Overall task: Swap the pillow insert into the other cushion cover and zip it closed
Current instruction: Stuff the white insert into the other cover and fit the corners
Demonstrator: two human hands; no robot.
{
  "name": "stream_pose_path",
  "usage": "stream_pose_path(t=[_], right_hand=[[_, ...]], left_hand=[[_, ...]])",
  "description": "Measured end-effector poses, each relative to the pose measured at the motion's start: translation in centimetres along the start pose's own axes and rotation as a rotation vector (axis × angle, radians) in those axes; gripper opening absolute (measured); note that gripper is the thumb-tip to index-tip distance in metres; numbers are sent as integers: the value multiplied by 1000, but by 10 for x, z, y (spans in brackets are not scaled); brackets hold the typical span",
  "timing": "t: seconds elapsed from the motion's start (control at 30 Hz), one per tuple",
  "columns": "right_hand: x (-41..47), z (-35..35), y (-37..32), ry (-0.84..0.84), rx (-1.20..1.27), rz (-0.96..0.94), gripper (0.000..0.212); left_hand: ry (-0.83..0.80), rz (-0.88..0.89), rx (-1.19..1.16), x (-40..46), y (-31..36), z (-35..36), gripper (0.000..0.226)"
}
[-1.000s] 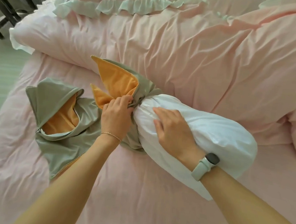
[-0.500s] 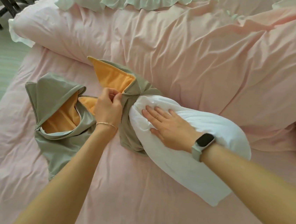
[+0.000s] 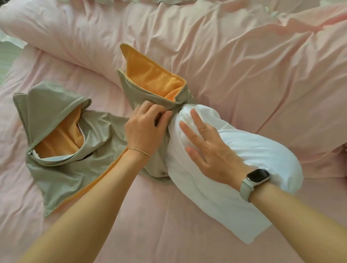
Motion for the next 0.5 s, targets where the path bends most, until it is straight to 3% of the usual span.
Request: stream_pose_path(t=[0.13, 0.2, 0.3, 0.5], right_hand=[[4, 2, -4, 33, -85, 39, 54], [7, 0, -3, 31, -152, 50, 52], [7, -1, -4, -8, -169, 92, 55], [5, 4, -8, -93, -185, 106, 58]], left_hand=[[21, 194, 95, 4, 18, 11, 12], [-17, 221, 148, 4, 12, 18, 19], [-88, 184, 210, 8, 2, 24, 32], [-111, 6, 243, 24, -1, 24, 18]])
Point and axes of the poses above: each hand's wrist, its own x-axis towards the middle knuckle, its own z-axis out of the palm, y = z × x, the point moved 6 cm from there along x, towards the middle knuckle, and after that the axes turned 9 degrees about -z, right-handed, at the moved point
